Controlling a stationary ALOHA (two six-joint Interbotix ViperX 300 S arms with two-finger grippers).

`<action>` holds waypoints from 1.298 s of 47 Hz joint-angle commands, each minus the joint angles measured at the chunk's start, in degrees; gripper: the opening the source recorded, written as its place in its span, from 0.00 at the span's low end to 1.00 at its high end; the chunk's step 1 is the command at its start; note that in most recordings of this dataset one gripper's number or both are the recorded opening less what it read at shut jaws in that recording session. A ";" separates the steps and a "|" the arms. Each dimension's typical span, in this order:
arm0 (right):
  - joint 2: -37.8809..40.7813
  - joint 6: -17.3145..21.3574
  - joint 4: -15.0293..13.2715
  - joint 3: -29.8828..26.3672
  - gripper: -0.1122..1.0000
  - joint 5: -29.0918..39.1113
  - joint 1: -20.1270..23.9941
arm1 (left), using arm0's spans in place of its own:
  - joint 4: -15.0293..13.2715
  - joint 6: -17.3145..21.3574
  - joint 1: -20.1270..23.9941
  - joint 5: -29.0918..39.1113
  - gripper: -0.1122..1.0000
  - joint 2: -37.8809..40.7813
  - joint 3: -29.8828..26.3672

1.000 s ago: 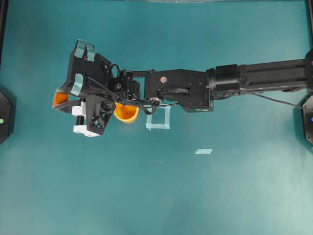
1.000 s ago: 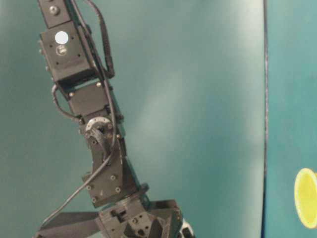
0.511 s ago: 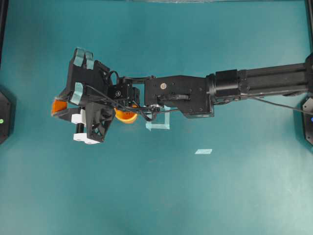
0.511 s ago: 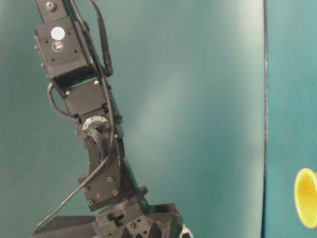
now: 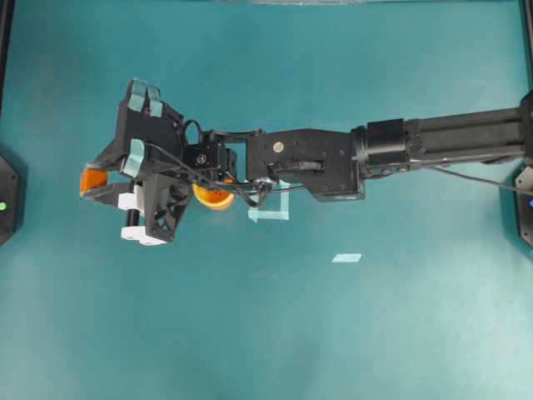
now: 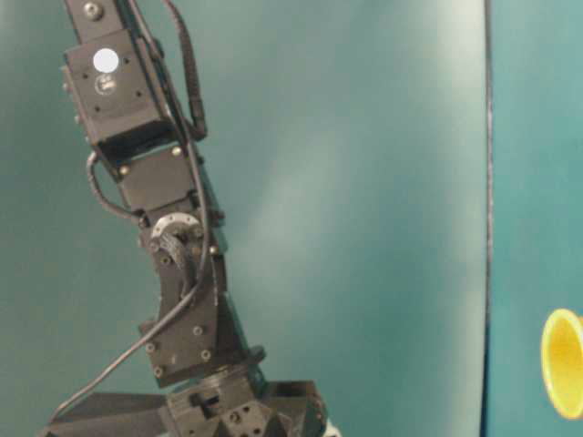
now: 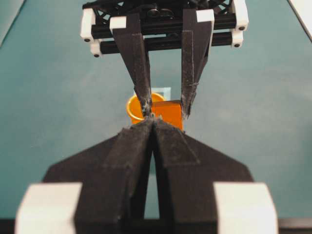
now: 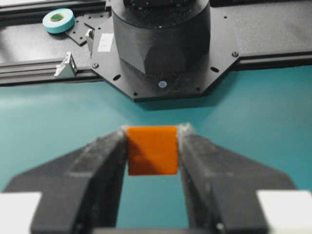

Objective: Move the block to the left with right arm.

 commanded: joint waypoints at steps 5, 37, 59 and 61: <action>-1.14 0.18 0.26 -1.67 0.46 -0.62 0.18 | -0.09 -0.18 0.18 -0.44 0.10 1.05 -1.23; -1.14 0.00 0.09 -1.67 0.46 -0.79 -0.26 | -0.09 -0.09 0.18 -0.62 0.10 1.05 -1.32; -1.14 0.00 0.00 -1.93 0.46 -1.05 -2.02 | -0.09 -0.09 0.18 -0.35 0.10 1.05 -1.32; -1.14 0.00 0.00 -1.93 0.46 -1.05 -2.02 | -0.09 -0.09 0.18 -0.26 0.10 1.05 -1.32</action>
